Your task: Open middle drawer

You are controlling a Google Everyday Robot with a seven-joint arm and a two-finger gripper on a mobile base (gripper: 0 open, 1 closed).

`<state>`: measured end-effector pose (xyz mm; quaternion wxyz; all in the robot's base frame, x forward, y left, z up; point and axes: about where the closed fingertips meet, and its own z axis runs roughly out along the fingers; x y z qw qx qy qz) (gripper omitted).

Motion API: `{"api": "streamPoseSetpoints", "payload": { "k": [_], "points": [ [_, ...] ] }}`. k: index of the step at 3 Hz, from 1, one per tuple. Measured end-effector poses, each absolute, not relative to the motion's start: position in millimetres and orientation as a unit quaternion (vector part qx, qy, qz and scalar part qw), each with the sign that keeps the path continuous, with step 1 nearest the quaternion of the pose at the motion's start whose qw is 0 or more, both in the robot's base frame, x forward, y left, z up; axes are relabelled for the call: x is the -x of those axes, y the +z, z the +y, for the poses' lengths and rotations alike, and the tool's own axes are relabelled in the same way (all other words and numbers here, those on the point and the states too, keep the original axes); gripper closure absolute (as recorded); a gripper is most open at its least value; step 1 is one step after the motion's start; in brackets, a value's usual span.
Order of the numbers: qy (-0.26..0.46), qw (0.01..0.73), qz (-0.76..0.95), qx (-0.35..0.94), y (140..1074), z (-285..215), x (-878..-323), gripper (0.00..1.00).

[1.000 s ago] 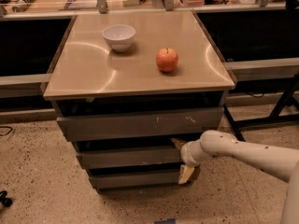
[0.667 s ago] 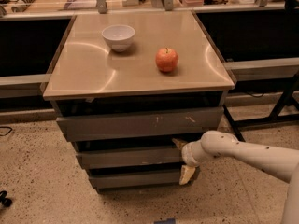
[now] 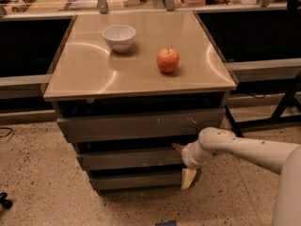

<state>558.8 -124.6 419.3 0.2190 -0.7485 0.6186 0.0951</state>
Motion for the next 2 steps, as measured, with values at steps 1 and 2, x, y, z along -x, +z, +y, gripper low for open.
{"api": "streamPoseSetpoints", "payload": {
  "k": [1, 2],
  "points": [
    [0.111, 0.197, 0.622, 0.75, 416.9, -125.2, -549.1, 0.0],
    [0.124, 0.184, 0.624, 0.75, 415.4, -126.6, -539.1, 0.0]
  ]
}}
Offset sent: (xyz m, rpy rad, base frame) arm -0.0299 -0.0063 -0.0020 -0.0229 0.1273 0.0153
